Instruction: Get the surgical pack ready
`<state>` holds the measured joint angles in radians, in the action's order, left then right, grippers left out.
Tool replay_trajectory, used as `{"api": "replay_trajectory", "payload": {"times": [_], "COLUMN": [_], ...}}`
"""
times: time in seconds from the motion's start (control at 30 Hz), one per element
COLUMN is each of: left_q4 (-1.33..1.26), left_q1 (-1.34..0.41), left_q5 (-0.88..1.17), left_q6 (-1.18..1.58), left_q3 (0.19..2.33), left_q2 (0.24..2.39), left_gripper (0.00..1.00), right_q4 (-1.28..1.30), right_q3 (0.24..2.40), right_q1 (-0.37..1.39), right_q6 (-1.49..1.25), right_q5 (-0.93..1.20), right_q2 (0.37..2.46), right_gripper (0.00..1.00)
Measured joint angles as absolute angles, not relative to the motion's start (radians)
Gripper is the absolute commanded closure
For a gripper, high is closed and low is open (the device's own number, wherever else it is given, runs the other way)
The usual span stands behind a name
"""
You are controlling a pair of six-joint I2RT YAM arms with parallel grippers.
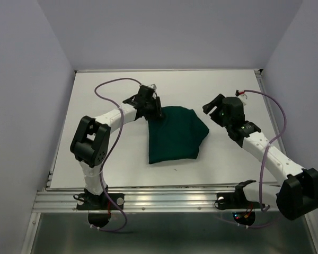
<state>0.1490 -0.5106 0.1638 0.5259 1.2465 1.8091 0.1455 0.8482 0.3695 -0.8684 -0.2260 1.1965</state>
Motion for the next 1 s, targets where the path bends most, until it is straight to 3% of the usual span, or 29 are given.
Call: {"api": "replay_trajectory", "payload": {"times": [0.13,0.3,0.53,0.73,0.9,1.0], "left_q4": [0.204,0.265,0.270,0.220,0.201,0.149], "left_q1": [-0.529,-0.534,-0.419,-0.353,-0.387,-0.408], "left_q5": [0.146,0.057,-0.028,0.002,0.033,0.054], "left_q6": [0.487,0.454,0.472,0.555,0.591,0.605], "left_q3": [1.388,1.398,1.190,0.950,0.849,0.849], "left_q2": [1.867,1.777,1.504,1.531,1.563,1.574], "left_gripper": [0.49,0.47,0.47,0.51,0.51,0.51], "right_q4": [0.194,0.220,0.190,-0.005,-0.227,-0.329], "right_q3": [0.812,0.704,0.540,0.411,0.361,0.356], "right_q1": [0.349,0.303,0.255,0.254,0.249,0.249], "right_q6": [-0.829,-0.804,-0.816,-0.903,-0.963,-0.986], "right_q5": [-0.224,-0.167,-0.017,0.131,0.202,0.233], "right_q2": [1.138,1.136,1.131,1.176,1.243,1.306], "right_gripper": [0.20,0.19,0.11,0.10,0.21,0.37]}}
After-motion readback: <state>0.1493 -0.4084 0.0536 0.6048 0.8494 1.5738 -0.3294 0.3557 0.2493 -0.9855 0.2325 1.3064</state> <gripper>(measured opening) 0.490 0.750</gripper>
